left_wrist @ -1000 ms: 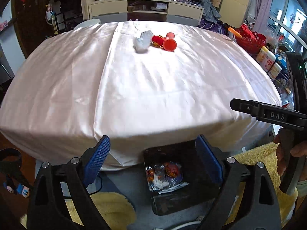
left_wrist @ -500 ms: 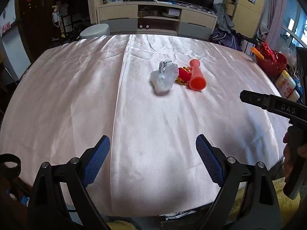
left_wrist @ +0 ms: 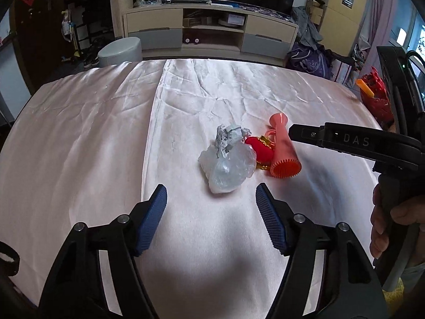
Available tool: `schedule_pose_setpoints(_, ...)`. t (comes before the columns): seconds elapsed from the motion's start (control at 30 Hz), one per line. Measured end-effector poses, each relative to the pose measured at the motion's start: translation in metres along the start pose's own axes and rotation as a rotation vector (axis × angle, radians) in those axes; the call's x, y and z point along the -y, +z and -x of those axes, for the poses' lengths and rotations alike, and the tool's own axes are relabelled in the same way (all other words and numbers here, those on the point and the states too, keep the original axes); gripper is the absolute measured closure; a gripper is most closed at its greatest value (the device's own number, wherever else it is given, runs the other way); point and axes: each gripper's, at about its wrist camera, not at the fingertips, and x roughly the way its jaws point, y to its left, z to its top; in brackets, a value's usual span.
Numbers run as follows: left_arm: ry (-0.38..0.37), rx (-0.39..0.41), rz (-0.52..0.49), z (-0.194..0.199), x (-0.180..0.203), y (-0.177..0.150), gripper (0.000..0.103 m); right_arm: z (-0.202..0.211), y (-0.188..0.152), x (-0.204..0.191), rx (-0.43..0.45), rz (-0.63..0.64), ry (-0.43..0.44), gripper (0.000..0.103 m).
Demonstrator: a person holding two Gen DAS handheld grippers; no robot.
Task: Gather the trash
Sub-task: 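Grasp the clear plastic bag with the left tool while the right tool grasps the pink cone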
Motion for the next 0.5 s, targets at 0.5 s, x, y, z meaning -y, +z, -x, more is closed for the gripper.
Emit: schedule_pose_setpoints(0.5,-0.078,-0.049,-0.025,-0.035,0.006,0.01,0.075,-0.032,0.004,-0.007,-0.057,-0.013,0.033,0.07)
